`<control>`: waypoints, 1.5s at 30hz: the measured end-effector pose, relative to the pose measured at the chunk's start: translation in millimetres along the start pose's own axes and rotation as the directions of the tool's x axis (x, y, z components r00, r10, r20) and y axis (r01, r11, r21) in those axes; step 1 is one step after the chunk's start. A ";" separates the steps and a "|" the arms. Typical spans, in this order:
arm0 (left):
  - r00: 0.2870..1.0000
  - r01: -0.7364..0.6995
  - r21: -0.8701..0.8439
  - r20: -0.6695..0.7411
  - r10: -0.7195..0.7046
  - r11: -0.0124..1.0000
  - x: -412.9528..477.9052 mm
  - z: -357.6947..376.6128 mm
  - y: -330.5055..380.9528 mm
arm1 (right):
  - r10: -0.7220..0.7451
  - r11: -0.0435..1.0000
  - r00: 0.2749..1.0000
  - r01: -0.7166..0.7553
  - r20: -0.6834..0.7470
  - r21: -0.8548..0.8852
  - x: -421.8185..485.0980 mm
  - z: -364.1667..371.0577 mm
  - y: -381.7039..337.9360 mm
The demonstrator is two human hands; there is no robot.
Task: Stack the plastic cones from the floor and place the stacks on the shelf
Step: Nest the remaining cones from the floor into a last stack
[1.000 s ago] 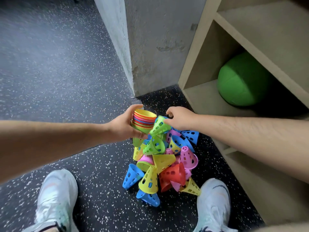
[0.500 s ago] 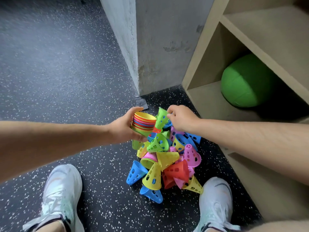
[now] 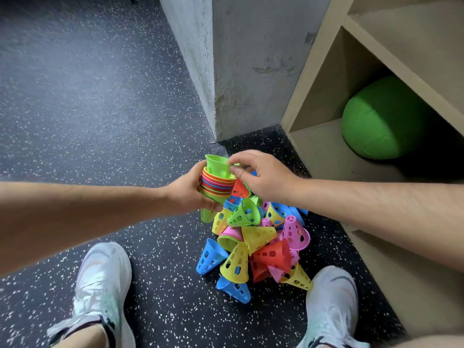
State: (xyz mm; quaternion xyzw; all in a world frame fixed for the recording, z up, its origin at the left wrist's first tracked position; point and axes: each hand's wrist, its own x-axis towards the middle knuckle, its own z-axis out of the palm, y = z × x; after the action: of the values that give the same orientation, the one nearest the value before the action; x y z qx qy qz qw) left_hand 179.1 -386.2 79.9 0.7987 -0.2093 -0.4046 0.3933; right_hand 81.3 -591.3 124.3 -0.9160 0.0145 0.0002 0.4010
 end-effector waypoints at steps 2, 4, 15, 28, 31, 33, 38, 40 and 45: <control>1.000 -0.008 0.007 -0.005 0.008 1.000 0.6 2.5 0.3 | 0.013 1.000 0.998 -0.013 0.057 -0.005 -3.5 3.2 3.3; 1.000 0.010 0.035 -0.018 -0.010 0.999 0.6 5.2 -3.8 | 0.076 0.996 0.987 -0.083 0.143 0.045 -5.3 2.3 6.3; 0.991 0.131 0.019 -0.039 -0.130 0.991 -1.0 10.4 -25.0 | 0.194 0.953 0.944 -0.116 0.268 -0.278 20.1 -0.6 43.2; 0.984 0.179 0.023 0.008 -0.179 0.984 -2.6 6.2 -30.9 | 0.076 0.766 0.910 0.209 0.408 -0.607 44.0 16.9 53.5; 0.985 0.170 0.022 0.016 -0.170 0.985 -2.6 6.2 -32.4 | 0.038 0.867 0.966 0.096 0.257 -0.489 47.5 9.5 50.6; 0.986 0.165 0.023 0.015 -0.166 0.986 -2.9 5.9 -32.7 | 0.014 0.934 0.988 0.042 0.153 -0.354 48.3 1.7 47.1; 0.985 0.171 0.028 -0.005 -0.171 0.985 -2.2 7.2 -27.4 | -0.120 0.972 0.993 0.119 0.009 -0.202 36.5 -14.6 27.7; 0.987 0.160 0.039 -0.015 -0.160 0.986 -1.0 8.8 -23.7 | -0.114 0.975 0.993 0.109 -0.017 -0.195 29.1 -17.0 25.3; 0.994 0.108 0.001 -0.036 -0.108 0.994 -4.9 18.1 -12.6 | -0.090 0.962 0.991 0.111 0.095 -0.250 8.4 -12.8 16.8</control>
State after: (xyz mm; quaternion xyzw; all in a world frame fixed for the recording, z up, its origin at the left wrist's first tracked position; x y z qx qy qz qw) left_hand 161.7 -383.6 65.7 0.8165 -0.1595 -0.4104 0.3733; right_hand 89.1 -612.3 120.5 -0.9586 -0.0489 0.0196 0.2799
